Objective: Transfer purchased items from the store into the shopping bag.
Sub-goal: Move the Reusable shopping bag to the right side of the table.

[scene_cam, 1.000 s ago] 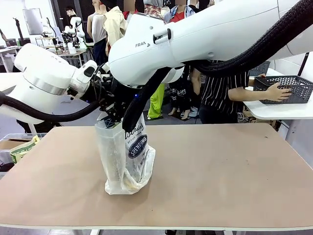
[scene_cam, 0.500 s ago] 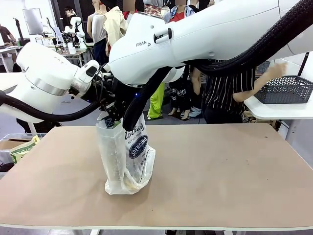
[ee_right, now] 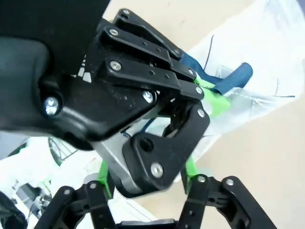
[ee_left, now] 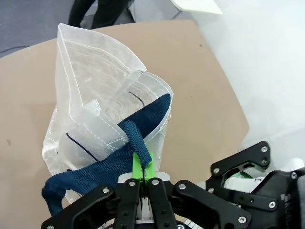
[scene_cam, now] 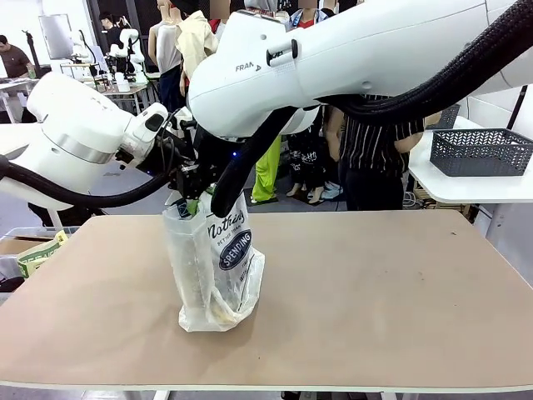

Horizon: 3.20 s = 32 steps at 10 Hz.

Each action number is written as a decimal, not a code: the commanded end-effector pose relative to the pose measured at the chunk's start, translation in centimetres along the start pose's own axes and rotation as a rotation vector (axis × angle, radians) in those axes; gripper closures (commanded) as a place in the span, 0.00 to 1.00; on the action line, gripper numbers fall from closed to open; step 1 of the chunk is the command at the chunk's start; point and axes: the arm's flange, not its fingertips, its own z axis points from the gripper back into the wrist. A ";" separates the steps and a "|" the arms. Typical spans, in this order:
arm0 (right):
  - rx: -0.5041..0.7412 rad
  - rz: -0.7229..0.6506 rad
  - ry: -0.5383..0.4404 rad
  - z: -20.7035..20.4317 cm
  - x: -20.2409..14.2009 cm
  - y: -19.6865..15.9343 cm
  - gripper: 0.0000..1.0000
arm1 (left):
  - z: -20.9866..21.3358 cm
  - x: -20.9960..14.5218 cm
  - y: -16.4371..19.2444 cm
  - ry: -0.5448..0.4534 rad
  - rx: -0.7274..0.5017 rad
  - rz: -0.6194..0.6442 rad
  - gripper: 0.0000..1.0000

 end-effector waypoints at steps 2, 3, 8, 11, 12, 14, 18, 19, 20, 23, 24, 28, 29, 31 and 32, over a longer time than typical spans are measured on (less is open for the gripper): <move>-0.018 -0.026 -0.033 2.4 -2.8 -1.1 0.00 | 0.4 -0.8 0.6 0.015 0.020 -0.006 1.00; -0.056 -0.060 -0.010 3.1 -3.6 -1.8 0.00 | 0.7 -0.8 0.9 0.010 0.009 -0.007 1.00; -0.134 -0.274 -0.126 9.4 -10.4 -8.2 0.00 | 1.4 -0.9 1.5 0.021 0.019 -0.030 1.00; -0.299 -0.526 -0.055 12.4 -14.5 -14.2 0.00 | 2.7 -0.7 1.3 0.006 0.043 -0.068 1.00; -0.385 -0.609 0.027 12.8 -16.3 -16.4 0.00 | 3.0 -0.7 1.3 -0.001 0.060 -0.068 1.00; -0.458 -0.776 0.077 14.6 -19.8 -20.1 0.00 | 3.0 -0.8 1.2 0.003 0.068 -0.086 1.00; -0.472 -0.882 0.082 15.0 -22.4 -23.2 0.00 | 2.9 -0.5 0.9 0.025 0.109 -0.095 1.00; -0.472 -0.882 0.082 15.0 -22.4 -23.2 0.00 | 3.6 0.1 0.8 0.030 0.140 -0.091 1.00; -0.472 -0.882 0.082 15.0 -22.4 -23.2 0.00 | 4.5 0.7 0.3 0.016 0.173 -0.101 1.00; -0.472 -0.882 0.082 15.0 -22.4 -23.2 0.00 | 9.1 2.3 -0.2 -0.042 0.231 -0.116 1.00; -0.472 -0.882 0.082 15.0 -22.4 -23.2 0.00 | 10.9 2.8 -0.3 -0.068 0.261 -0.112 1.00; -0.472 -0.882 0.082 15.0 -22.4 -23.2 0.00 | 19.0 4.2 5.2 -0.194 0.423 0.068 1.00; -0.472 -0.882 0.082 15.0 -22.4 -23.2 0.00 | 20.1 4.2 7.2 -0.178 0.442 0.087 1.00; -0.472 -0.882 0.082 15.0 -22.4 -23.2 0.00 | 21.1 4.0 11.1 -0.212 0.472 0.253 1.00; -0.472 -0.882 0.082 15.0 -22.4 -23.2 0.00 | 21.0 3.6 12.1 -0.231 0.499 0.309 1.00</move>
